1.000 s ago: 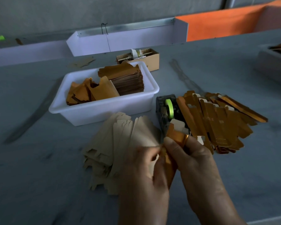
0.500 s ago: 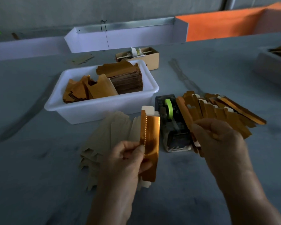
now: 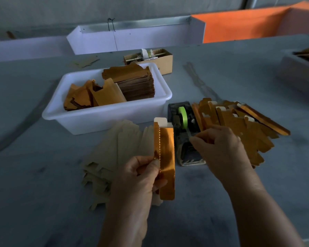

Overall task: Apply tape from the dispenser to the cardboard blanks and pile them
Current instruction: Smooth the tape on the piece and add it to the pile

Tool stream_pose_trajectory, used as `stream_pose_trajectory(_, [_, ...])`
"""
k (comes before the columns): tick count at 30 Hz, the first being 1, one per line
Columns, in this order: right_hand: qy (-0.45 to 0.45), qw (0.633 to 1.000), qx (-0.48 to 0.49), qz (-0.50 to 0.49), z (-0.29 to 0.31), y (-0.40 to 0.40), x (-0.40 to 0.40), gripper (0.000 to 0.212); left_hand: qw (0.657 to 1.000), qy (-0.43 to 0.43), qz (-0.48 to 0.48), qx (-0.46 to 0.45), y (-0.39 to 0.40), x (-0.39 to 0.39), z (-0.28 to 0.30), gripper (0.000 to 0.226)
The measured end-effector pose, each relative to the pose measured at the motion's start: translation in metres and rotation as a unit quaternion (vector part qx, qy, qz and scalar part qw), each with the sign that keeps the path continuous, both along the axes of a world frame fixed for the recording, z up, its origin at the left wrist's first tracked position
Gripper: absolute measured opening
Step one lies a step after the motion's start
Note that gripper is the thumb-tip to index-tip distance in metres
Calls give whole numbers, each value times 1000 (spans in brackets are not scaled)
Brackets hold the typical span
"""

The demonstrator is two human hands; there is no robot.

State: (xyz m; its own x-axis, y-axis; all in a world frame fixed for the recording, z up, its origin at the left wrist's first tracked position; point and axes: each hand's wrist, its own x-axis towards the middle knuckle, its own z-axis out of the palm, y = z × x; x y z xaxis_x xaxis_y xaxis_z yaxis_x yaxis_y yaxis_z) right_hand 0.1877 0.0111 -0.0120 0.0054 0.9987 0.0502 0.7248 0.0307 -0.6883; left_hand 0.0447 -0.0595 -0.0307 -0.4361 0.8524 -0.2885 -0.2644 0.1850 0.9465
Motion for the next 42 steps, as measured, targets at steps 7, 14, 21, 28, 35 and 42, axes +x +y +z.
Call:
stream_pose_trajectory(7, [121, 993, -13, -9, -3, 1, -5, 18, 1000, -13, -2, -2, 1, 0, -2, 9])
stream_pose_trajectory(14, [244, 967, 37, -63, -9, -9, -3, 10, 1000, -14, -4, -1, 2, -1, -4, 7])
stream_pose_trajectory(21, [61, 992, 88, -66, -23, -28, -3, 16, 999, -24, -27, 26, 5, 1, 7, 23])
stream_pose_trajectory(28, [63, 990, 105, -76, -30, -27, -6, 8, 991, 0, -126, 50, 24, 26, 26, 7])
stream_pose_trajectory(35, [67, 980, 164, -89, -37, -29, -10, 17, 986, 46, -161, 21, 38, 31, 23, 7])
stream_pose_trajectory(42, [31, 981, 175, -80, -32, -27, -13, 11, 983, 62, -169, 15, 39, 31, 26, 4])
